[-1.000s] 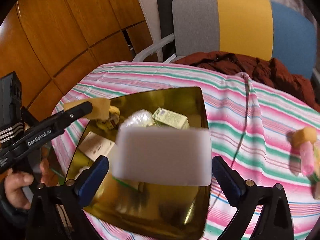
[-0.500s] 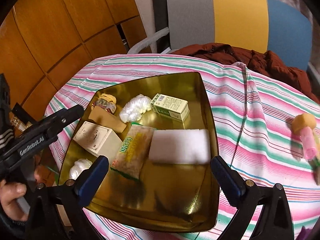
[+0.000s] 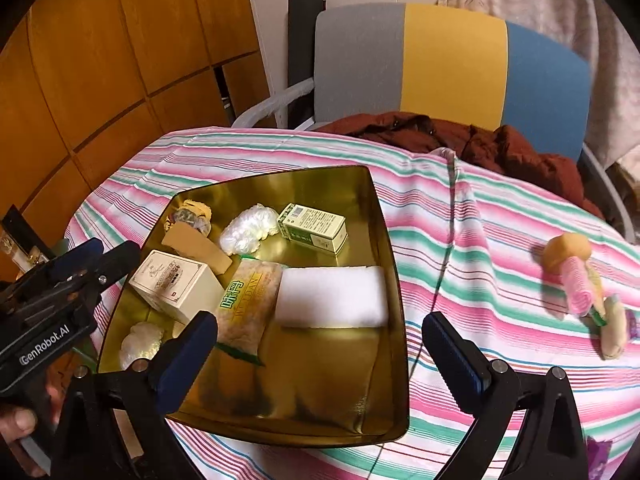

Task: Organize objects
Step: 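Carry the sponge and white block into the gold tray and open both tools, then move both tools from the tray back toward the remaining items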

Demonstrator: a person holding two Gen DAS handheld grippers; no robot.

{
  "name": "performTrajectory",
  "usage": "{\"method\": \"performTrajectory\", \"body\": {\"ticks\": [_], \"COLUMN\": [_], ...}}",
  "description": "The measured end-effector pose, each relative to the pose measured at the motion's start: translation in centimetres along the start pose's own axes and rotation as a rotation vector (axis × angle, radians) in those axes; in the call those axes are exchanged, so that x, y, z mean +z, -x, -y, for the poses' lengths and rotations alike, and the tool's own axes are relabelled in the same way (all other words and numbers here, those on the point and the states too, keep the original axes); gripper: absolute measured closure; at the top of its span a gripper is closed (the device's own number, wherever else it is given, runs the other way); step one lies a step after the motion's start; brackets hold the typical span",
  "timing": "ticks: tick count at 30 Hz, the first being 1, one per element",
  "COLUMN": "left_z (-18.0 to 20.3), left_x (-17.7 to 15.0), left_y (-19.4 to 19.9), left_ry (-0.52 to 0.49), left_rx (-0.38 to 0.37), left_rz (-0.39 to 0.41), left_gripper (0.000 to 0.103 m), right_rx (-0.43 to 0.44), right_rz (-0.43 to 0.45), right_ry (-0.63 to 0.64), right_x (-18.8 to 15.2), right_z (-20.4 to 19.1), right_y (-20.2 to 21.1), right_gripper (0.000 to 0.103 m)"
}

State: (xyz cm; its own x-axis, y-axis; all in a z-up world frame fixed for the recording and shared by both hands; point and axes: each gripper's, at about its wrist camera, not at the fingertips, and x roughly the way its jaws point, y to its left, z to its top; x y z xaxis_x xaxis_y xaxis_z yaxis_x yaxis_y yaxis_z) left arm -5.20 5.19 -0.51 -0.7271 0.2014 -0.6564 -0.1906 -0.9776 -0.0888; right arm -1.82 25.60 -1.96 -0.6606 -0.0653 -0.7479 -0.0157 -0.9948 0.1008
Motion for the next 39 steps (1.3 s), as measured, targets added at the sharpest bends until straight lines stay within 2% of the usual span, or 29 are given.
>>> {"method": "performTrajectory", "body": {"ticks": [9,21,30,39], "left_z": [1.5,3.8,5.9,8.1], "left_x": [-0.4,-0.9,-1.5,-2.0], "left_y": [0.8,1.5,1.3,0.8], "left_ry": [-0.04,-0.107,-0.166,-0.222], "left_rx": [-0.03,-0.076,-0.114,-0.153], "left_rz": [0.003,0.006,-0.017,-0.042], "left_gripper": [0.035,0.035,0.035,0.035], "right_rx": [-0.018,-0.1,-0.165,-0.233], "right_rz": [0.032,0.041,0.025,0.014], "right_ry": [0.005,0.01,-0.041,-0.136], "right_x": [-0.1,-0.4,-0.8,-1.2], "right_z": [0.1,2.1,6.0,12.0], "right_y": [1.2,2.1,2.8,4.1], "right_gripper": [0.0,0.0,0.0,0.0]}}
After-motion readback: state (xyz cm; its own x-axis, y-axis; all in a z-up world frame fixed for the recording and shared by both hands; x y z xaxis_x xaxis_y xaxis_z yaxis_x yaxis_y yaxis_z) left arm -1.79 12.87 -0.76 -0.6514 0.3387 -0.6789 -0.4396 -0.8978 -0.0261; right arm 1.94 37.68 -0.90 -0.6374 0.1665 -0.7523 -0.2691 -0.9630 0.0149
